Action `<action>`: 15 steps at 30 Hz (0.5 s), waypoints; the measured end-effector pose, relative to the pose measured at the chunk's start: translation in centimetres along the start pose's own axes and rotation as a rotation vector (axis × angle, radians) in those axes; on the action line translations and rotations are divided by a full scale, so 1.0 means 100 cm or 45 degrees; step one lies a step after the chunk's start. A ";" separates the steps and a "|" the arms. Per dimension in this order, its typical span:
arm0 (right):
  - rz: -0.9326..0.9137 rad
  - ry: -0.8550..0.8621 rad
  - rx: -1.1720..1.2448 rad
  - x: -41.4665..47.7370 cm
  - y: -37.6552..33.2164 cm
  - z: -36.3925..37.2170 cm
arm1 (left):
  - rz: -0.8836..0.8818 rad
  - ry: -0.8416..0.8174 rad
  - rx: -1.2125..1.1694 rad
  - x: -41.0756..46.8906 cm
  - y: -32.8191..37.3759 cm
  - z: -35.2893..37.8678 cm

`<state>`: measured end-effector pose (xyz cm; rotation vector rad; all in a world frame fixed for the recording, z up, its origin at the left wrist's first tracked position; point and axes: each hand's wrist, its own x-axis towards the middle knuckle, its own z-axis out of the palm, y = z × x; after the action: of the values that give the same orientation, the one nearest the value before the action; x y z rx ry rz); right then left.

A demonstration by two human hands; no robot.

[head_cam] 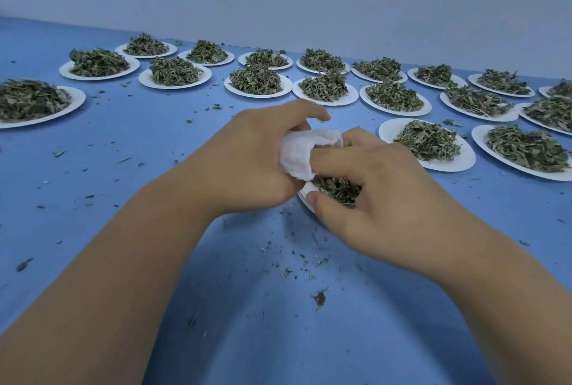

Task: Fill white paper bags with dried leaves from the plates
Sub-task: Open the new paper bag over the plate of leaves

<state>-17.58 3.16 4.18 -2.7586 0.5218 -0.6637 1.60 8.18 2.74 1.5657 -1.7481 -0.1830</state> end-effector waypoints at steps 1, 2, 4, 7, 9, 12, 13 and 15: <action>0.004 -0.016 0.011 0.000 0.000 -0.001 | -0.018 -0.017 0.004 0.000 -0.001 0.000; 0.003 -0.042 0.017 0.000 0.000 -0.001 | -0.024 -0.037 0.004 0.000 -0.001 0.000; 0.002 -0.090 -0.001 -0.001 0.000 -0.001 | -0.028 -0.053 0.011 0.000 0.001 0.003; 0.060 -0.057 0.004 -0.003 -0.001 0.001 | -0.016 -0.016 0.043 0.000 0.003 0.004; 0.139 -0.009 0.024 -0.002 -0.002 0.003 | 0.008 0.022 0.080 0.001 0.006 0.005; 0.308 -0.096 0.267 0.002 -0.005 0.002 | 0.071 0.061 0.162 0.001 0.013 0.008; 0.336 -0.122 0.391 0.003 -0.005 0.001 | 0.093 0.061 0.177 0.002 0.014 0.008; 0.367 -0.136 0.603 0.005 -0.005 -0.003 | 0.139 0.057 0.206 0.002 0.016 0.009</action>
<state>-17.23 3.33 4.79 -2.2084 0.6290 -0.4908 -0.22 8.04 3.16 1.5700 -1.8456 0.0483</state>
